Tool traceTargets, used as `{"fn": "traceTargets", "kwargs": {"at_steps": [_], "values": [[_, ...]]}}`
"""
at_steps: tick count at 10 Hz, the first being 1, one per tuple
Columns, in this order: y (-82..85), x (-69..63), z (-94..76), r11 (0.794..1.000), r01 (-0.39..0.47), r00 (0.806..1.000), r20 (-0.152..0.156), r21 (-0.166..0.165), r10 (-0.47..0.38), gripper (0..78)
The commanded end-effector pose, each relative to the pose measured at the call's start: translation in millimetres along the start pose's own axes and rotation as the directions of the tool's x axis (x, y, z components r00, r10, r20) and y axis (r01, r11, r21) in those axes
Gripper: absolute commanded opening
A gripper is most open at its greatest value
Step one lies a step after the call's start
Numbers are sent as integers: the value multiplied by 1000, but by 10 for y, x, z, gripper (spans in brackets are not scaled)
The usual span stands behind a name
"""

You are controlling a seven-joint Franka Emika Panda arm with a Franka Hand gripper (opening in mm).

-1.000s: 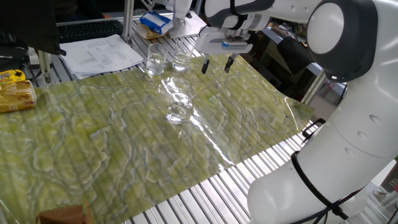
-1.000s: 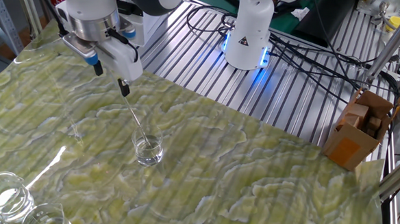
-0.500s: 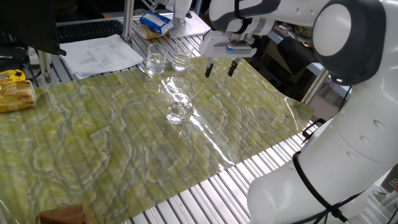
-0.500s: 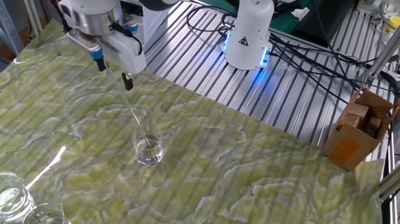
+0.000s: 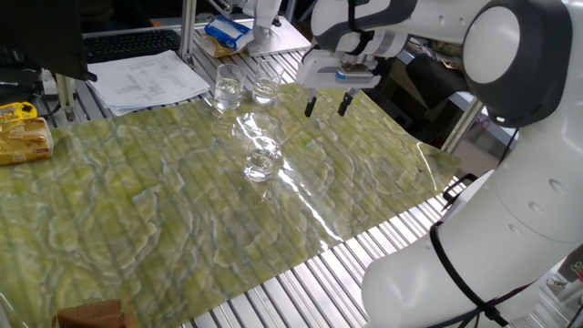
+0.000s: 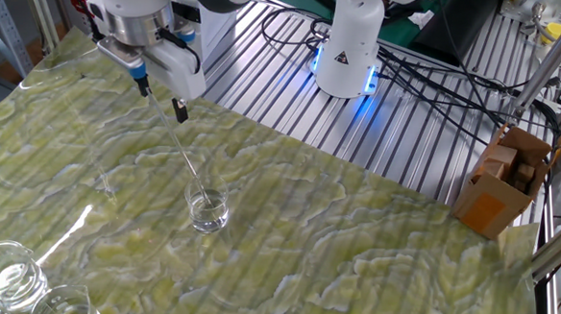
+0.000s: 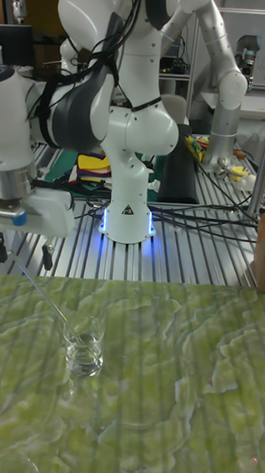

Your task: Stir the beaker with a glass rod

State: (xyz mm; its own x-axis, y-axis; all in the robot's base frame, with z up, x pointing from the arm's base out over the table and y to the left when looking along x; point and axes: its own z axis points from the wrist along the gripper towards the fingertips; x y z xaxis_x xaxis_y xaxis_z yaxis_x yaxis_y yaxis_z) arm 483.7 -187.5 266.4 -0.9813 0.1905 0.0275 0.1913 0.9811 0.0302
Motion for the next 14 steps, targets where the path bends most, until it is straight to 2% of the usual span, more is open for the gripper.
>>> {"fn": "traceTargets", "kwargs": {"at_steps": [1, 8, 14], "values": [[-36, 46, -66, 1000, -10, 1000, -1, -2, 10, 775], [-43, 83, -83, 998, -39, 999, -22, -52, 38, 775], [38, 83, -140, 997, -56, 998, -25, -52, 54, 775]]}}
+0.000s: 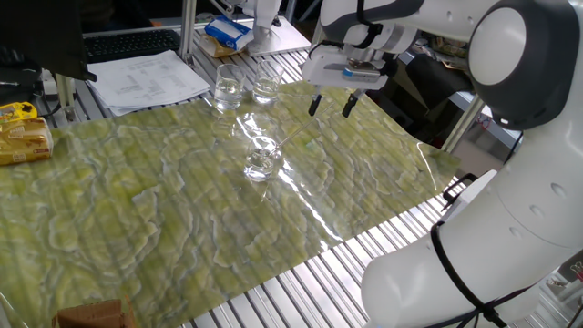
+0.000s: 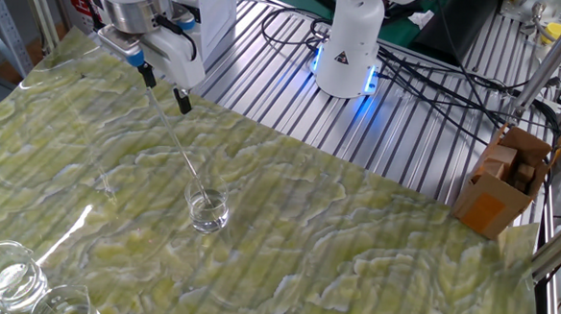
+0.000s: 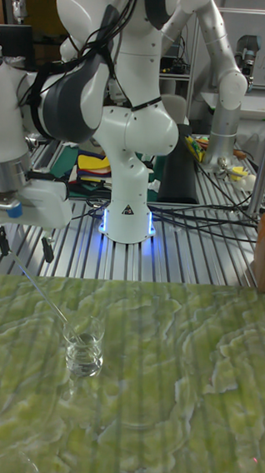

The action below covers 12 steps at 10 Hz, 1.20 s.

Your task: Stir the beaker with a glass rod

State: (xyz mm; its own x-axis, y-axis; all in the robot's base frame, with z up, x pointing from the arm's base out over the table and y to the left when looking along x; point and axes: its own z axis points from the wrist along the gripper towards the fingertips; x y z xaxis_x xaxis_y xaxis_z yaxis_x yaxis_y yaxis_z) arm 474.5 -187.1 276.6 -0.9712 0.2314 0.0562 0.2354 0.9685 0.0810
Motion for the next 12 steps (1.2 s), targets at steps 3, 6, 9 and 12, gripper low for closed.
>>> {"fn": "traceTargets", "kwargs": {"at_steps": [3, 6, 9, 12], "values": [[102, -35, -65, 1000, -13, 1000, 8, 14, 13, 775], [122, -119, -89, 1000, -13, 1000, 10, 23, 13, 775], [147, -176, -111, 1000, -23, 1000, 2, 19, 23, 775], [173, -249, -131, 999, -27, 1000, 3, 17, 27, 775]]}}
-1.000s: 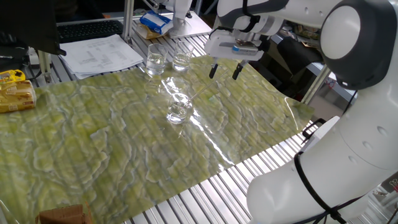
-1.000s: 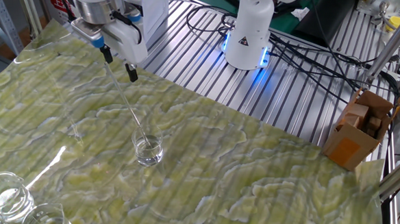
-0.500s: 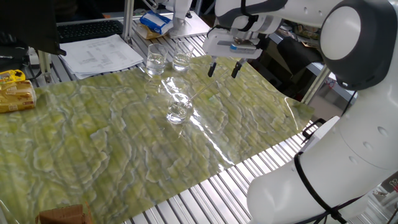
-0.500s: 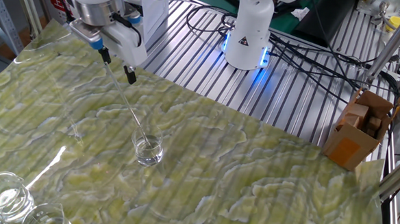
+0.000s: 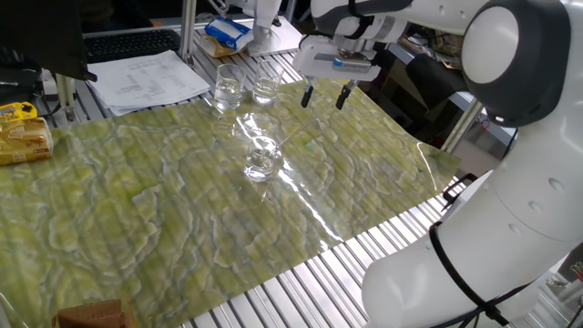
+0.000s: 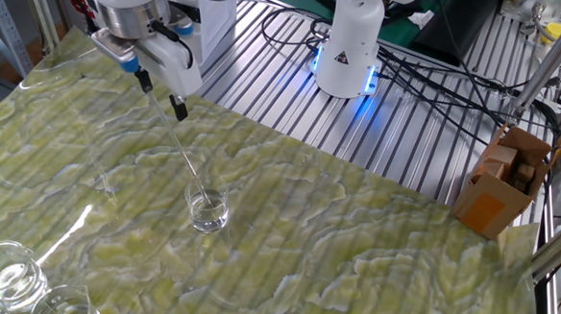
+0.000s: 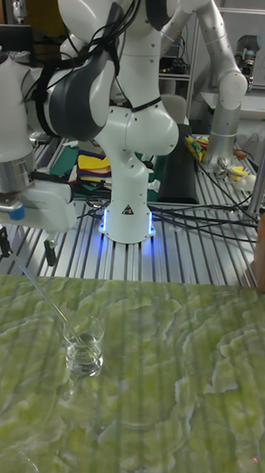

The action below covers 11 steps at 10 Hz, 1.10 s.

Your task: Stir the beaker with a glass rod

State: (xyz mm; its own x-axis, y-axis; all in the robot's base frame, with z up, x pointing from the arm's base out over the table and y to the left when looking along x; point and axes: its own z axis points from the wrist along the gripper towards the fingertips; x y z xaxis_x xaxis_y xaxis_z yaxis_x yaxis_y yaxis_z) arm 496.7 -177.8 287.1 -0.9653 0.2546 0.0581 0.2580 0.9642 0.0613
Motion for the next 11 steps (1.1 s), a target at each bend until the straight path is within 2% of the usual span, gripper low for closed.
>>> {"fn": "traceTargets", "kwargs": {"at_steps": [1, 11], "values": [[32, -87, -33, 1000, -3, 1000, 3, -3, 3, 775], [138, -113, -65, 999, -33, 999, -3, -14, 33, 775]]}}
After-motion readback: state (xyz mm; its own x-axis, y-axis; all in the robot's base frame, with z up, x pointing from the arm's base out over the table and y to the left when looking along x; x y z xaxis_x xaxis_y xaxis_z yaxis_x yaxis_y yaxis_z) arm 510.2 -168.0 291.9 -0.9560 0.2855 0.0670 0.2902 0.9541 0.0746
